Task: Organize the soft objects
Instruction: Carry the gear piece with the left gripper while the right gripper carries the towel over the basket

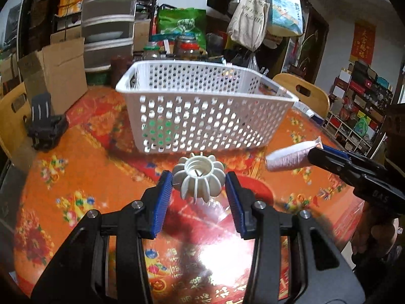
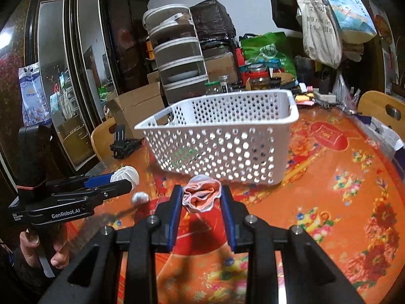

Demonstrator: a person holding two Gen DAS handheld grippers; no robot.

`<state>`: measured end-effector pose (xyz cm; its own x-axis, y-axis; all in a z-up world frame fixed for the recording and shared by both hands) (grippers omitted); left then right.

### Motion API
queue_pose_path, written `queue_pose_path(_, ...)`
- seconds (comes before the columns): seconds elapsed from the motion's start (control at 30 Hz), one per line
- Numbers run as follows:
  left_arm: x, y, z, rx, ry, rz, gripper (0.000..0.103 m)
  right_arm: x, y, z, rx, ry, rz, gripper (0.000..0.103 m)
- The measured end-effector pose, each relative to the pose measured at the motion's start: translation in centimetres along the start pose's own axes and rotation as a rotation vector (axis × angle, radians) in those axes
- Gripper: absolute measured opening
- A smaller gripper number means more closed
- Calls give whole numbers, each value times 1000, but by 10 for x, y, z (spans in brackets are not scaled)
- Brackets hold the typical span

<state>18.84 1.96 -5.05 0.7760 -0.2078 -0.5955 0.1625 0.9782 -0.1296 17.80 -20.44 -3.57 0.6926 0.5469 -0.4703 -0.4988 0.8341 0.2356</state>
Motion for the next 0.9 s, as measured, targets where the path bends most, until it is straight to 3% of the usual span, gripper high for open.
queue_pose_path(0.5,-25,-3,55,13,-57,-16,41,-20,8,50,-72,-39,-22,28)
queue_pose_path(0.9,-30,0,117,13,-75,-21,41,-30,6,120,-88,-60,-28,28)
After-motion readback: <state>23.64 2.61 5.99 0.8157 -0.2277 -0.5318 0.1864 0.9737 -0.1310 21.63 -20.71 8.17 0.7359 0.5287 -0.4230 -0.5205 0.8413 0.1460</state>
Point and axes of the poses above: each gripper's, at about its wrist camera, not at the fingertips, and x roughly the way its jaws point, y to its left, z to its top, the point moved 4 cm from there along x, roughly the way its jaws point, and after that the axes turned 1 degree about z, right-handed, at the moved point
